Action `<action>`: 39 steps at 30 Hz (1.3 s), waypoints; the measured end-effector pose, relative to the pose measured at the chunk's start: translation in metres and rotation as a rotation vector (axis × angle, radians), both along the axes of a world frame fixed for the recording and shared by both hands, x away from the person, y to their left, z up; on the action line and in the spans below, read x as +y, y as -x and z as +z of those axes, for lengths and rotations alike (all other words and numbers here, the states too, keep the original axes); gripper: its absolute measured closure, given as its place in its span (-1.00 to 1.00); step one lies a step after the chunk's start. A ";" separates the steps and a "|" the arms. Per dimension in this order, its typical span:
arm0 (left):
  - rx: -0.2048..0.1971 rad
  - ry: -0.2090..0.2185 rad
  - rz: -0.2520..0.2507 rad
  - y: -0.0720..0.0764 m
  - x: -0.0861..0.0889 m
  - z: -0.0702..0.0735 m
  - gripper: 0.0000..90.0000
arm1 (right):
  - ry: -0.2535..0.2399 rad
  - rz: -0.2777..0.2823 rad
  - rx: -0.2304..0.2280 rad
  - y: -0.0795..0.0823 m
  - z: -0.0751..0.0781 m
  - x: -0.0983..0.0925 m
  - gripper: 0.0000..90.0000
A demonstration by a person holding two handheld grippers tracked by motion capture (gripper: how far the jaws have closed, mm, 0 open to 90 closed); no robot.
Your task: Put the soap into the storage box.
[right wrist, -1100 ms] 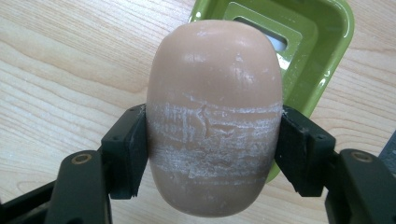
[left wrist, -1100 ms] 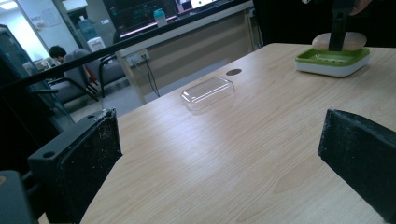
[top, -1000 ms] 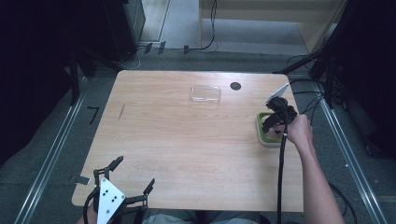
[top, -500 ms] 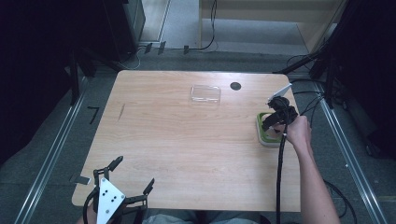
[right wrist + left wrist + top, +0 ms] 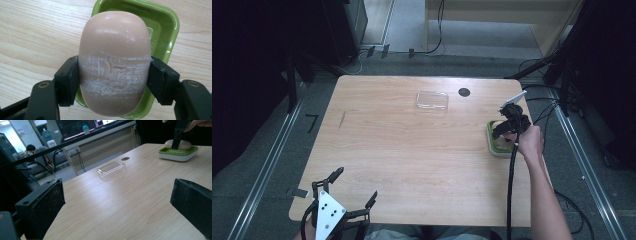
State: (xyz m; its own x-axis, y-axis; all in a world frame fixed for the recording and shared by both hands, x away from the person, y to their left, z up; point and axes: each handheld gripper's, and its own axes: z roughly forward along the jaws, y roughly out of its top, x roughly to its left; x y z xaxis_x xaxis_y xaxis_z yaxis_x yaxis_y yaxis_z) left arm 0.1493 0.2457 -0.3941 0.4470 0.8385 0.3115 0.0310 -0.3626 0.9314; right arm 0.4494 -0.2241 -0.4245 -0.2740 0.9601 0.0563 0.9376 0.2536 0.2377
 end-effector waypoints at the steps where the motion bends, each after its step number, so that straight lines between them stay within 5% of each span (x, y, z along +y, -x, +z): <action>1: 0.000 0.000 0.000 0.000 0.000 0.000 -1.00 | 0.000 -0.003 -0.003 0.000 -0.001 0.000 -0.25; 39: 0.001 0.001 0.002 0.000 0.000 0.000 -1.00 | -0.001 -0.137 0.022 -0.010 -0.025 -0.003 -0.25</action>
